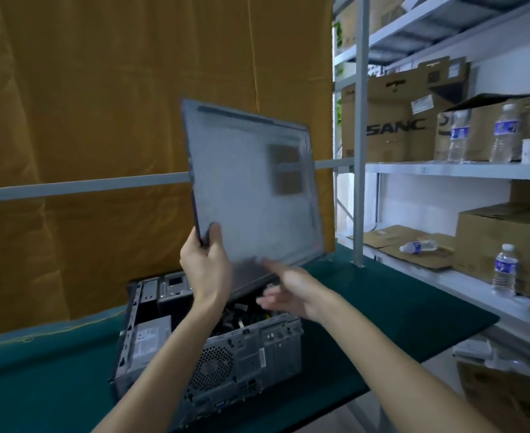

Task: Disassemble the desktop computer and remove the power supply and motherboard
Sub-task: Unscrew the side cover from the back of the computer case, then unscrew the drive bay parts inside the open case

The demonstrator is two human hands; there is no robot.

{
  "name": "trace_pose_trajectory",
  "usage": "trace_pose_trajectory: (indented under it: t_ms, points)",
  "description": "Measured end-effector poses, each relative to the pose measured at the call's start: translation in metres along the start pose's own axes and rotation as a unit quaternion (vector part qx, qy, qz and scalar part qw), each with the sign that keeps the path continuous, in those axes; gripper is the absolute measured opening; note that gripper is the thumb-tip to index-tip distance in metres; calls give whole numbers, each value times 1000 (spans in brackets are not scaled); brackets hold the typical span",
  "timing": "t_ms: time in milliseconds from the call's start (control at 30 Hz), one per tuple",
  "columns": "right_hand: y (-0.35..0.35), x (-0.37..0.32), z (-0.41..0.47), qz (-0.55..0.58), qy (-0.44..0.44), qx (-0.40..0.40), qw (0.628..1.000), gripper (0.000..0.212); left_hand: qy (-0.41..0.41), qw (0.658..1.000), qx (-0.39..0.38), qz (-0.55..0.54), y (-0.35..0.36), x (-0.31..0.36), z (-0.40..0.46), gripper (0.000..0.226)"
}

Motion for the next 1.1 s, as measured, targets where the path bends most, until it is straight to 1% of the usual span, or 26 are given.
trace_pose_trajectory:
  t_ms: [33,67,100,133,233,267,333,367,400,433,500,533,567,633,667,733,800,867,933,1000,1100]
  points:
    - [-7,-3,0,91,-18,-4,996,40,-31,998,1,-47,11,-8,2,18]
    - [-17,-7,-1,177,-47,2,983,27,-58,995,3,-81,23,-16,4,20]
    - [-30,-10,-3,245,-81,13,966,19,-78,992,3,-102,35,-23,5,21]
    - [-45,-13,-5,286,-112,24,951,15,-91,989,0,-117,48,-30,6,19]
    - [-89,-17,-13,320,-176,48,930,14,-148,978,-21,-144,91,-54,6,8]
    - [-104,-17,-15,318,-190,58,927,14,-175,971,-38,-157,106,-65,6,10]
    - [-137,-15,-18,309,-212,82,924,15,-231,956,-80,-165,133,-93,7,30]
    - [-154,-12,-18,304,-217,94,923,15,-254,950,-108,-144,144,-108,7,30]
    - [-171,-7,-18,301,-219,106,922,16,-268,946,-144,-115,154,-121,8,26]
    - [-189,0,-17,299,-217,119,921,17,-267,943,-186,-71,163,-131,8,27]
    - [-223,18,-16,291,-206,149,922,18,-245,927,-280,49,176,-154,4,39]
    - [-239,27,-15,284,-198,164,924,18,-227,915,-312,117,178,-165,2,40]
    - [-253,36,-15,277,-187,177,926,17,-206,901,-330,192,175,-176,-1,39]
    - [-277,52,-15,264,-163,199,930,15,-167,874,-333,314,165,-190,0,32]
    - [-286,59,-14,258,-152,207,931,15,-158,859,-331,357,160,-196,0,30]
    - [-302,73,-14,250,-133,219,934,18,-144,827,-340,424,156,-201,1,34]
    - [-311,84,-14,243,-113,227,936,23,-158,810,-342,449,152,-206,1,40]
    - [-318,94,-12,240,-98,237,936,28,-187,805,-345,445,148,-211,-1,45]
    - [-321,106,-10,235,-81,252,935,31,-192,801,-353,444,148,-214,-3,47]
    - [-325,119,-8,228,-60,271,933,30,-186,802,-356,442,148,-215,-4,49]
    - [-330,132,-3,235,-39,283,929,24,-191,800,-361,439,148,-217,-3,51]
Point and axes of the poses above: each hand's wrist, its own z-axis towards the middle knuckle, its own y-axis out of the palm, x = y × z, the point moved 9 cm from there along z, towards the middle knuckle, and after that the axes turned 13 degrees about -x, right-handed, at the moved point
